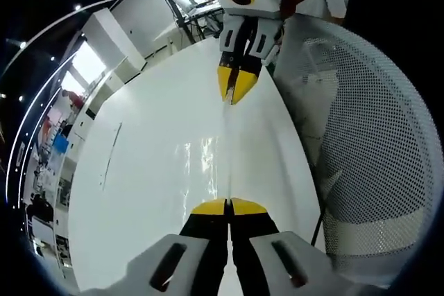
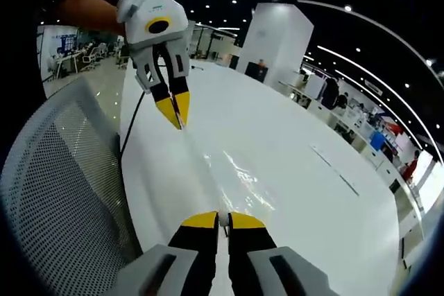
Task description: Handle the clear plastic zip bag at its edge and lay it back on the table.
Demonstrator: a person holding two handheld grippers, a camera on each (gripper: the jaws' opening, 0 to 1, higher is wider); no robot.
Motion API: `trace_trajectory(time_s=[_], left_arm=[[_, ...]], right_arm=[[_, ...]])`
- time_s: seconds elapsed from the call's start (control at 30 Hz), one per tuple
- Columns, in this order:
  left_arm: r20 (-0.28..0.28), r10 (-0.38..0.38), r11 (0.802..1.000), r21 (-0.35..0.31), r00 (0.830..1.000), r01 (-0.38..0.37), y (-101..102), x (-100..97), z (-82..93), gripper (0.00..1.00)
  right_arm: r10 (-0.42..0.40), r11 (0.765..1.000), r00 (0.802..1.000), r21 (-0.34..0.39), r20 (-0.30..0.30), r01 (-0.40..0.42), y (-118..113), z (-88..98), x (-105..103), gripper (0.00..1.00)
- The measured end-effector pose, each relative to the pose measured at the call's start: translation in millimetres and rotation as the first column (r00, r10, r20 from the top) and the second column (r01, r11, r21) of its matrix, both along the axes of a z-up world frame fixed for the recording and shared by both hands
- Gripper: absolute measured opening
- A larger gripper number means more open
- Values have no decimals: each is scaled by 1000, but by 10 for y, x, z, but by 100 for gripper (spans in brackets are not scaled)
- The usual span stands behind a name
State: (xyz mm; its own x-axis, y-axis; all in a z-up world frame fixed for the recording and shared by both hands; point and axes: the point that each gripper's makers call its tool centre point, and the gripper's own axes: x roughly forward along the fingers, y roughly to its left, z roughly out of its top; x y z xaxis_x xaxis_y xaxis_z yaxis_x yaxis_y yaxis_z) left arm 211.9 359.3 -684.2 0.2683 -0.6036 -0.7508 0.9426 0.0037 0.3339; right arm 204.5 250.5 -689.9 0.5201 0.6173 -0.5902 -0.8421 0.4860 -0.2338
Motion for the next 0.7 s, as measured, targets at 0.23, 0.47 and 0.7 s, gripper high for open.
trace_trajectory(time_s=[0.23, 0.47, 0.7], left_arm=[[7, -38, 999, 5, 999, 38, -55, -54, 3, 0], [7, -53, 998, 17, 999, 53, -62, -75, -20, 0], [7, -55, 998, 13, 998, 55, -71, -87, -7, 0]], right_arm=[[57, 997, 998, 45, -17, -56, 144, 167, -66, 9], [67, 990, 997, 129, -31, -62, 272, 331, -54, 12], [80, 991, 996, 110, -47, -74, 321, 193, -35, 11]])
